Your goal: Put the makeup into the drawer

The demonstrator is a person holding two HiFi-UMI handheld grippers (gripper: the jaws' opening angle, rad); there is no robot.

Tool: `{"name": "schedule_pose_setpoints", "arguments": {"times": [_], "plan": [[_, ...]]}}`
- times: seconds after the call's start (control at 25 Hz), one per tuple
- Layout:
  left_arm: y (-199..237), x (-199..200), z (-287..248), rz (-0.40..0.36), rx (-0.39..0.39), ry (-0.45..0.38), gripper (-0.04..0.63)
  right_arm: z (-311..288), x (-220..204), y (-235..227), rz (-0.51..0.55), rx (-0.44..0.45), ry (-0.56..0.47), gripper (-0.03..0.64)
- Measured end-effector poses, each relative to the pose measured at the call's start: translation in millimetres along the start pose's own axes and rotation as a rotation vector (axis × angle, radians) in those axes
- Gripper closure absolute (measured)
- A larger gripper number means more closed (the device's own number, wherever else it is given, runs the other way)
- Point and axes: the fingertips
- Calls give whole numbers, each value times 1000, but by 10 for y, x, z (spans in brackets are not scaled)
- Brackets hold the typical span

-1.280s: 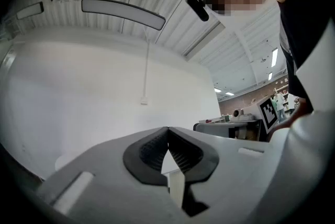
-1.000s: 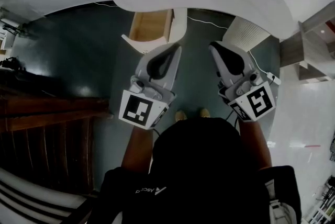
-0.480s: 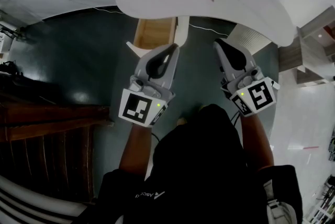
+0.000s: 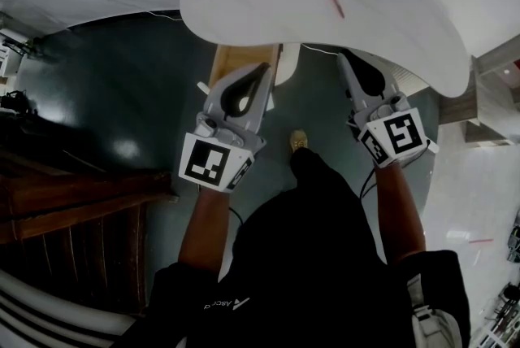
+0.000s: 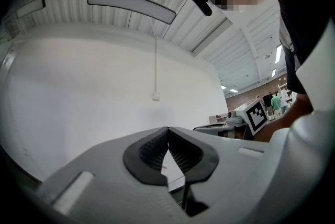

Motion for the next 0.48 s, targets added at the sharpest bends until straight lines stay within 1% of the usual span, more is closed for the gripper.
{"name": "schedule_pose_setpoints", "arguments": {"times": [0.08,0.12,0.24,0.48], "plan": [[134,-119,-205,-2,7,17,584,-195,-62,-240,2,-11,16,608],[198,-181,-316,-3,9,26,584,-296,-98,-367,2,-16,28,591],[373,-359,-663,-2,18,54,584,-585,-220,-774,8,-38,70,569],[615,-651,-1239,1,25,103,584,-1074,-532,-1582,9,-118,192,519]]}}
Point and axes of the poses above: the fingertips, and each gripper's own axes: z backward along the fingers, y to its left, x out of its top, and after that the axes turned 12 degrees about -z, right-handed
